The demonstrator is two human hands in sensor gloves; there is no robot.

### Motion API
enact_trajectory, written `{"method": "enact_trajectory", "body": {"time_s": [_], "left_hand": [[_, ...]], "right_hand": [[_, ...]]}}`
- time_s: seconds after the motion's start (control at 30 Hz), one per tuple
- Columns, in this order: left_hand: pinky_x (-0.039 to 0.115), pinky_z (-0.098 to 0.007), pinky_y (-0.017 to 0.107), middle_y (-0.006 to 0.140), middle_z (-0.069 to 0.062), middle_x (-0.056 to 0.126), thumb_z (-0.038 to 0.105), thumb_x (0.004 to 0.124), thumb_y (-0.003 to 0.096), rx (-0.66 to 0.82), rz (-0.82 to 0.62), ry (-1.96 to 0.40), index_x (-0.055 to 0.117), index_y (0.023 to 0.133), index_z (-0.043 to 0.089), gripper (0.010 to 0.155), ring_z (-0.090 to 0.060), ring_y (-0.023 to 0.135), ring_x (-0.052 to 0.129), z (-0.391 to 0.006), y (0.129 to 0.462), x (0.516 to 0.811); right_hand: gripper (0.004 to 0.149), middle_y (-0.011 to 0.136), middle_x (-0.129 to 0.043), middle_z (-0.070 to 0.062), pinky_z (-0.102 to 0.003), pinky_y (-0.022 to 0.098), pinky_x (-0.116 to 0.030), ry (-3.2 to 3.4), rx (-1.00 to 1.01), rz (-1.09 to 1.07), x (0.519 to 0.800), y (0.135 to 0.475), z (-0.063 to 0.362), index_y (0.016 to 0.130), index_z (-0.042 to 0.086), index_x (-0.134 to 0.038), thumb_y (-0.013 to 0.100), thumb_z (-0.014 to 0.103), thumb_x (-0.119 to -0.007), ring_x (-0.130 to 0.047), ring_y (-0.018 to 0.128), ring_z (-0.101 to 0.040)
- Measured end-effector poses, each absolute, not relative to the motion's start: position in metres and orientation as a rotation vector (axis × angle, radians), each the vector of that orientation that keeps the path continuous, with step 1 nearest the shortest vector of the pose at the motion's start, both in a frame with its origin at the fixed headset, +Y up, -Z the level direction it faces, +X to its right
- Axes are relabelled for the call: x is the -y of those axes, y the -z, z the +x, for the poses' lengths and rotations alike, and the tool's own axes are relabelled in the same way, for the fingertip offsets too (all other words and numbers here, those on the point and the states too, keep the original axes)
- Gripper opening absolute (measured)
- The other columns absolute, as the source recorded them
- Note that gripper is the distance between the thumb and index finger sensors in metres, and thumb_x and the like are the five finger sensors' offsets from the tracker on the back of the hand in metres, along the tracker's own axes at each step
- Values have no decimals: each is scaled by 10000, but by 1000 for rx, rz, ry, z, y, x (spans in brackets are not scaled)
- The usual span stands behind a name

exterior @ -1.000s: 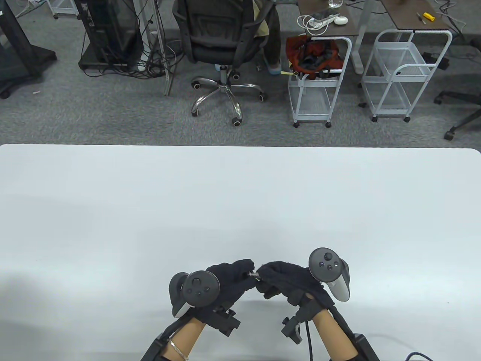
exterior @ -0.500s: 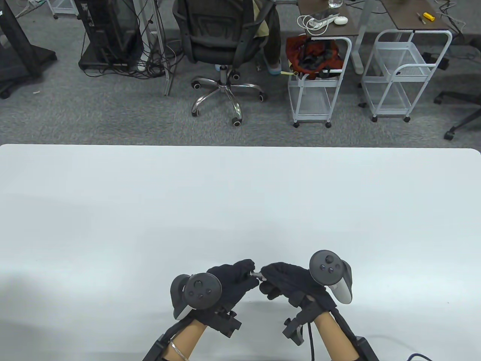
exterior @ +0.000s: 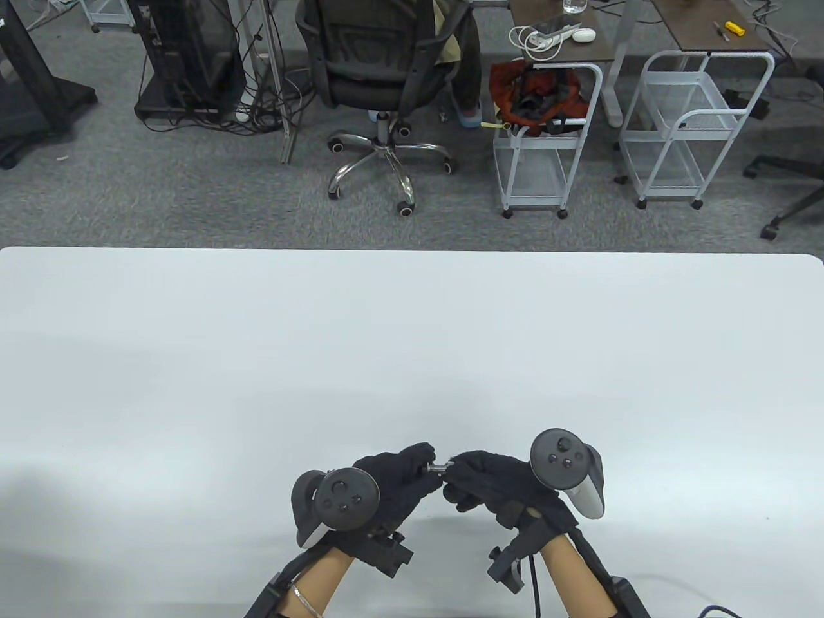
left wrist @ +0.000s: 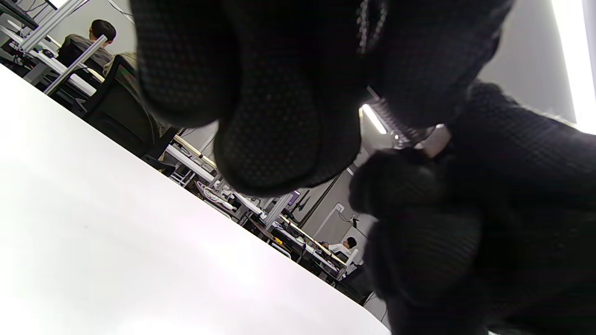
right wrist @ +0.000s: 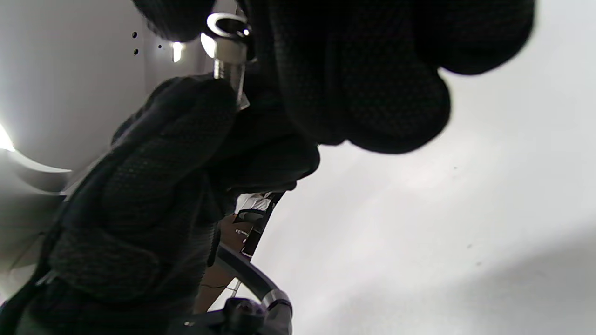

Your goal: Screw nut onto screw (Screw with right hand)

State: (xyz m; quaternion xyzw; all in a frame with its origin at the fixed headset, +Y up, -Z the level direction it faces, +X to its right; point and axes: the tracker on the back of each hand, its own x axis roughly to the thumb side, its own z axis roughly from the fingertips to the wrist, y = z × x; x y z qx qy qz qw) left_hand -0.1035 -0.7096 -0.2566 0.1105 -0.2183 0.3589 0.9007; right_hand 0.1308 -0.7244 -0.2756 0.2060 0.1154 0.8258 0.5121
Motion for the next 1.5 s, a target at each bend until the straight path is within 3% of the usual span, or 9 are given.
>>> {"method": "enact_trajectory", "body": {"time_s": [0.13,0.3,0.43,0.57,0.7,0.9,1.03,1.33,1.5], "left_hand": [[928,-298,403,584,25,1125,454,843,436,447,227,-749,912,783,118,488,-82,426,1131,-104,257,709],[926,-299,405,587,29,1124,458,836,440,447,236,-733,910,786,120,489,-83,430,1130,-105,257,709],[925,-303,406,587,27,1124,456,837,440,447,225,-748,911,785,118,489,-87,432,1129,-104,256,709],[925,-302,406,587,27,1124,456,835,442,447,233,-730,909,787,119,488,-85,432,1129,-104,256,709],[924,-303,407,588,26,1124,456,835,442,447,228,-739,909,788,117,490,-87,434,1129,-104,256,709],[924,-304,408,590,27,1124,456,834,442,452,235,-725,907,790,119,490,-87,436,1128,-103,256,708],[924,-304,407,590,24,1124,454,834,443,453,233,-730,908,789,118,488,-87,435,1129,-103,256,708],[923,-303,407,591,24,1122,454,834,443,454,232,-734,908,789,118,488,-89,434,1128,-103,255,708],[923,-304,407,589,25,1123,454,835,442,460,244,-707,908,789,118,489,-88,434,1128,-102,255,708]], "right_hand": [[574,828,-852,-274,-561,484,-725,-1937,-313,566,724,276,129,982,-41,-677,560,340,-753,-949,643,-401],[485,613,-990,-206,-512,389,-787,-1979,-278,524,724,275,130,802,-19,-853,588,381,-678,-1033,444,-327],[574,874,-805,-306,-566,489,-720,-1953,-270,566,722,274,128,1002,-43,-649,564,315,-741,-939,661,-411],[503,672,-960,-233,-517,401,-780,-2018,-247,525,723,273,129,829,-17,-834,589,394,-673,-1023,476,-332],[598,887,-786,-330,-573,491,-717,-1922,-268,580,724,273,127,1009,-56,-641,568,338,-733,-933,670,-423],[511,695,-944,-258,-525,405,-776,-1989,-240,514,725,273,130,826,-17,-839,598,397,-645,-1019,487,-347],[579,946,-711,-352,-594,518,-689,-1900,-294,593,726,274,126,1029,-36,-618,569,298,-729,-886,736,-454],[568,941,-705,-370,-590,507,-698,-1918,-281,586,726,273,125,1015,-44,-636,576,307,-720,-898,719,-450],[521,753,-904,-295,-540,421,-767,-1994,-243,527,726,273,128,822,-23,-842,598,406,-647,-1005,535,-372]]}}
